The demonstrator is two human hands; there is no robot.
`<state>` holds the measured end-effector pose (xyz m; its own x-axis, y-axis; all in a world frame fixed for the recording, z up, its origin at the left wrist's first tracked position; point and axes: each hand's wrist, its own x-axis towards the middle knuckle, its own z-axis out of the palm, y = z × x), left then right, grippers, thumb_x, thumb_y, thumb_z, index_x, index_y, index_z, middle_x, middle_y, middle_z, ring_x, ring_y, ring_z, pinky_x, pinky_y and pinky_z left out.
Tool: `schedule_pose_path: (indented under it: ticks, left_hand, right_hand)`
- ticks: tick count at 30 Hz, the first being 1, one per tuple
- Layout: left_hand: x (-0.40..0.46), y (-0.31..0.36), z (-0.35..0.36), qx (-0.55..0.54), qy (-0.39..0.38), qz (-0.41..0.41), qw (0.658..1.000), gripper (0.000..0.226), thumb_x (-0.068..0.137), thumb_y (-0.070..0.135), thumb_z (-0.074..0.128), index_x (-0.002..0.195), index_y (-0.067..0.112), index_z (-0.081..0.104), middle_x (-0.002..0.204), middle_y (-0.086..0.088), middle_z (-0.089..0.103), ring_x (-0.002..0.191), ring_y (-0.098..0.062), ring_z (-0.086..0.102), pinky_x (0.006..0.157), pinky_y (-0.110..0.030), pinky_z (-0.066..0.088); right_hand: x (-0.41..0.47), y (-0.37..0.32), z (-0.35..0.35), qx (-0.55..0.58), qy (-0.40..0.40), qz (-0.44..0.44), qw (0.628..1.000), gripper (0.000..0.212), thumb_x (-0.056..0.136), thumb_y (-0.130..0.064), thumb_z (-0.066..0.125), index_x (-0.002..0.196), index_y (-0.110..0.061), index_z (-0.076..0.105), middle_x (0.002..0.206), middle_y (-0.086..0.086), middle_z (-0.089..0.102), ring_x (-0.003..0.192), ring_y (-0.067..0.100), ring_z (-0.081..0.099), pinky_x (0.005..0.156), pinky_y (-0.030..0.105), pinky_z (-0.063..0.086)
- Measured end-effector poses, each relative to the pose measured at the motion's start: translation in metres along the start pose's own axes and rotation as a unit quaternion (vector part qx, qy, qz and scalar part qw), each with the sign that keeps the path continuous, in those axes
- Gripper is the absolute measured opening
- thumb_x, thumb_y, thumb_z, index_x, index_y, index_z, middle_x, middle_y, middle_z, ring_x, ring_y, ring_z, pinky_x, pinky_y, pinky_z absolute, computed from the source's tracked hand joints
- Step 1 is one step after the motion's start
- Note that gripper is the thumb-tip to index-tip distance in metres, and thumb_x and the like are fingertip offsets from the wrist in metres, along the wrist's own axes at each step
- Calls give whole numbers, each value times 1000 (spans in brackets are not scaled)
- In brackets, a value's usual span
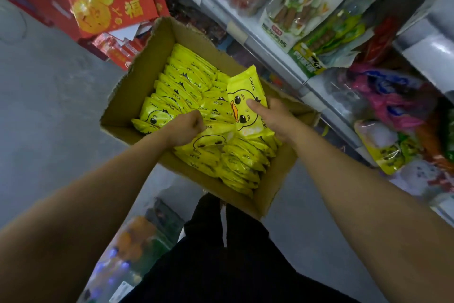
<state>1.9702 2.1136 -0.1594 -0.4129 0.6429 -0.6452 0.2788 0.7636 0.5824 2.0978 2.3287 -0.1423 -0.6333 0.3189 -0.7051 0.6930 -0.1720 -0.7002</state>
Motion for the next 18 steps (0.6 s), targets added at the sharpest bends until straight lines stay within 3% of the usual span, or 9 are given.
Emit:
schedule_pose_path:
  ticks: [6,10,12,15,18]
  left_hand:
    - [-33,56,-3,-62,47,17,997,18,101,28,44,103,11,45,68,0,46,58,-15,40,49,-28,26]
    - [-61,103,1,-82,63,35,994,26,100,34,46,110,9,48,72,1,45,61,-12,40,52,-29,28]
    - [-75,127,5,-120,42,29,991,37,97,45,48,115,12,49,86,-1,49,74,-16,48,57,-29,35]
    - [-101,166,16,-171,-7,3,985,50,87,57,57,122,21,52,109,5,49,103,-19,48,77,-33,40]
    - [-124,208,40,-164,-51,44,984,63,79,47,73,132,23,48,122,3,49,115,-18,44,90,-34,36]
  right_hand:
    - [-66,-13,-29,48,78,-45,995,10,98,-31,59,102,-25,66,93,-9,73,84,8,71,85,35,58]
    - [-113,-20,-56,83,119,-74,987,12,95,-34,63,97,-24,69,92,-5,76,85,16,73,83,39,58]
    - [-137,-20,-70,90,138,-89,982,16,93,-37,65,96,-22,70,98,1,76,86,17,73,82,38,59]
    - [-180,-18,-89,105,147,-118,977,20,93,-35,64,103,-18,70,96,1,76,80,13,73,73,31,60]
    - [-229,-8,-117,113,168,-159,966,27,89,-31,70,111,-15,70,93,0,76,81,17,73,77,38,60]
